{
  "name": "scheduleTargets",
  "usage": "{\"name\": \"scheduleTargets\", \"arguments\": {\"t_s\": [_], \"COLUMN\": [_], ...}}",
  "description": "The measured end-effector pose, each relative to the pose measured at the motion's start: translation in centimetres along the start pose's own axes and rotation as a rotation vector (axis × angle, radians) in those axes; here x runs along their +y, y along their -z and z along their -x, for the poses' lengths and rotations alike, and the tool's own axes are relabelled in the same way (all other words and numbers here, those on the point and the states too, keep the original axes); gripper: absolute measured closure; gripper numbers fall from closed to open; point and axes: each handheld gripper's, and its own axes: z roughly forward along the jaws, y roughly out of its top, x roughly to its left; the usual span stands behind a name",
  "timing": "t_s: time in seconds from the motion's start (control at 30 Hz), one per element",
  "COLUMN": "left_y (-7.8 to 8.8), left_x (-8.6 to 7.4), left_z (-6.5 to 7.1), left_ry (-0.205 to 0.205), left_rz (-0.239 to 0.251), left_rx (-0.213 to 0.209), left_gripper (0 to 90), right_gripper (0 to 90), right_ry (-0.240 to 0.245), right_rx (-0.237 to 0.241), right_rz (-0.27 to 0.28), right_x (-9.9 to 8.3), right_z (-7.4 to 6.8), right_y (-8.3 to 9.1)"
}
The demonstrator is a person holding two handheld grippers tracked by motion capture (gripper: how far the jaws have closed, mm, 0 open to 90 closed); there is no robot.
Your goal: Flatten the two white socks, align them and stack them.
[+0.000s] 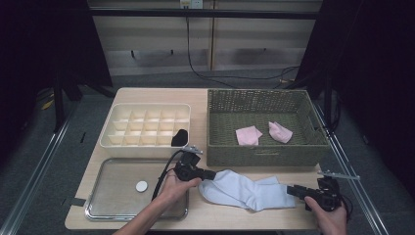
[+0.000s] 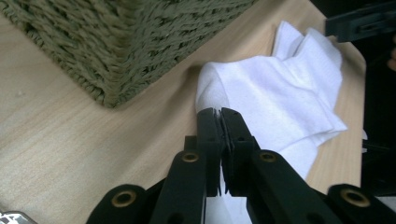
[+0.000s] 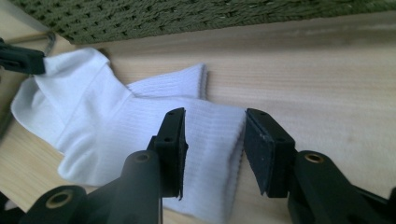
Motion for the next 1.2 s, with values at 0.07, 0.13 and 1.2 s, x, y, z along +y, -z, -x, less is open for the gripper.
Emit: {"name": "scheduleTargets", "arguments": {"t_s": [0.07,0.13,1.2], "left_y": [0.3,0.5,5.7], "left_x": [0.0,0.1,-0.9], "left_z": [0.2,0.2,3.9], "left_ry": [0.002,-0.008,-0.067], "left_rz": [0.011,0.012,0.076], "left_rx": [-0.007,-0.011,-0.062], "left_gripper": [87.6,87.6,87.6], "right_gripper": [60.4,61.0,87.9], "right_ry": [-0.003,-0.008,0.051], "right_rx": [-0.001,-0.010,0.084], "right_rz": [0.001,-0.008,0.062], "right_x": [0.0,-0.2,2.7], "right_z": [0.2,0.3,-1.7], "right_y": [-0.1,-0.1,1.8]}}
